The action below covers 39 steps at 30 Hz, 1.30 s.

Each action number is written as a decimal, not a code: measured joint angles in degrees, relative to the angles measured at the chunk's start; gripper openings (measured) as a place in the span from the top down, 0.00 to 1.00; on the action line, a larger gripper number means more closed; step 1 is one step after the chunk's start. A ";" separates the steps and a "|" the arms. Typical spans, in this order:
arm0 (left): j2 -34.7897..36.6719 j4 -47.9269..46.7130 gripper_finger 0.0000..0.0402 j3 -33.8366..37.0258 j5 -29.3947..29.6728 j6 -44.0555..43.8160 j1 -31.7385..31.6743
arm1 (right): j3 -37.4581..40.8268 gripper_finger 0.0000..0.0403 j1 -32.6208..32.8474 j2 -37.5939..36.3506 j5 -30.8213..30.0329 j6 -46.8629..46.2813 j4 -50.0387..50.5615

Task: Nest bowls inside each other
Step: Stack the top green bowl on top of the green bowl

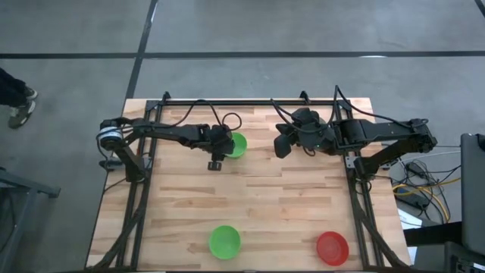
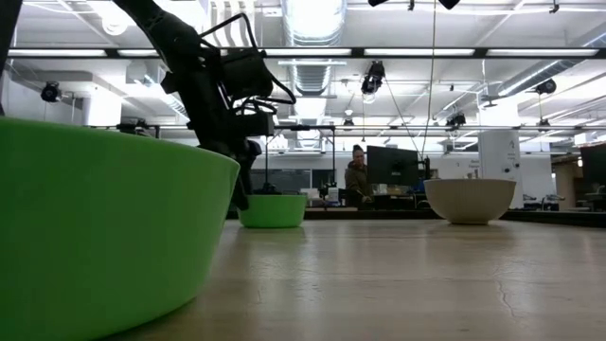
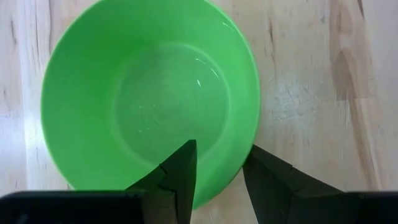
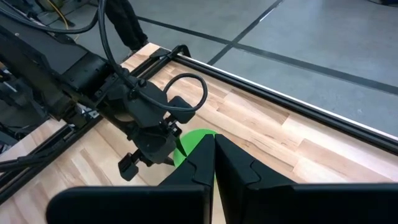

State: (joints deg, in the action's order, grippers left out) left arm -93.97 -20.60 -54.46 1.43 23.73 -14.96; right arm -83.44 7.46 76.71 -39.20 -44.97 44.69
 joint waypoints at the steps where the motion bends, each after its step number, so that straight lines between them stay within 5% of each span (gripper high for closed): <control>1: 0.00 -0.01 0.67 0.00 0.00 0.02 0.00 | 0.00 0.98 0.00 0.00 0.00 0.00 0.00; 17: 0.09 -0.99 0.98 0.02 -0.08 0.15 -0.07 | 0.00 0.98 0.00 0.00 0.06 0.02 0.00; 33: 0.75 -4.26 0.98 -3.35 -0.42 6.28 0.25 | 0.36 0.98 0.02 0.00 0.17 -1.55 0.26; 39: 2.56 -7.25 0.98 -6.45 -0.39 11.33 1.17 | 0.44 0.98 -0.18 0.00 0.22 -11.63 9.43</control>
State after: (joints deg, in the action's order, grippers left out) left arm -91.41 -27.85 -60.91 1.04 35.05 -13.79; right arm -83.00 7.29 76.71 -38.98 -56.60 54.12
